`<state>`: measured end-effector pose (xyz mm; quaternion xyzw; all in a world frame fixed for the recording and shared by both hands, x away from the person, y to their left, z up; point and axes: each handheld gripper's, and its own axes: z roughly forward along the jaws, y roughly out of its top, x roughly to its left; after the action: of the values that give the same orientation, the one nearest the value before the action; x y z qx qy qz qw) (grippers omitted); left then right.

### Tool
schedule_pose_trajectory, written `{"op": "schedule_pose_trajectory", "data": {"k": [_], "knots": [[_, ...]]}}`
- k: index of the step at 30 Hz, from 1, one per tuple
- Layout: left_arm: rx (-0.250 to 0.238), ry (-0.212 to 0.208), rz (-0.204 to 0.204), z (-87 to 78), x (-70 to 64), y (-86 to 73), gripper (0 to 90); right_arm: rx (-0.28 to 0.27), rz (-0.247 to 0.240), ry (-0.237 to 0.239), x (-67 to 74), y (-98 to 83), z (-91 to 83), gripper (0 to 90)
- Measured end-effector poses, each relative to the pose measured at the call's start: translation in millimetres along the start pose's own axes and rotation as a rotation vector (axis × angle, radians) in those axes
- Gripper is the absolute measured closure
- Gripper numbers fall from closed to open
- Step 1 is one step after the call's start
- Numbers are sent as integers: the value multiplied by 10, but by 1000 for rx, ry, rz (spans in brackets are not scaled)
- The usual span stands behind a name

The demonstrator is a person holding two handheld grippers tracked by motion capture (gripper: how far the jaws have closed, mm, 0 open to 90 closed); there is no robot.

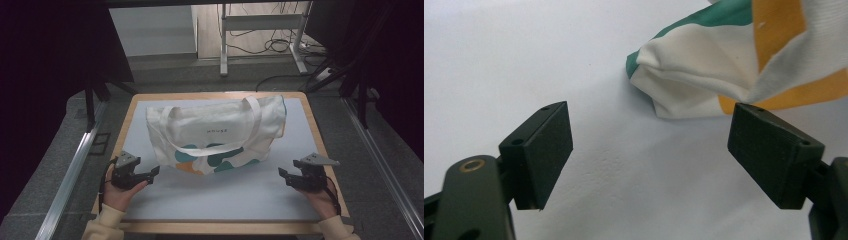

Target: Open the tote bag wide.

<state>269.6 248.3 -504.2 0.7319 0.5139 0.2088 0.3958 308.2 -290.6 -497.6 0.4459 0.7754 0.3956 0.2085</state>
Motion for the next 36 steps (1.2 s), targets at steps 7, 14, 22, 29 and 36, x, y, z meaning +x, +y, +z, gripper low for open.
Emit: {"op": "schedule_pose_trajectory", "data": {"k": [7,14,22,29,36], "knots": [[-49,-31,-38,-181,54,10,197,-21,11,13,-6,41,-60,330],[-95,-48,-55,-336,55,55,197,-40,14,19,-10,113,-110,332],[-133,-62,-25,-440,-30,170,201,-84,-4,21,4,269,-221,340],[-163,-73,10,-519,-102,283,215,-112,-12,30,11,403,-275,358],[-163,-77,31,-521,-132,385,220,-126,-22,42,2,543,-293,370]]}}
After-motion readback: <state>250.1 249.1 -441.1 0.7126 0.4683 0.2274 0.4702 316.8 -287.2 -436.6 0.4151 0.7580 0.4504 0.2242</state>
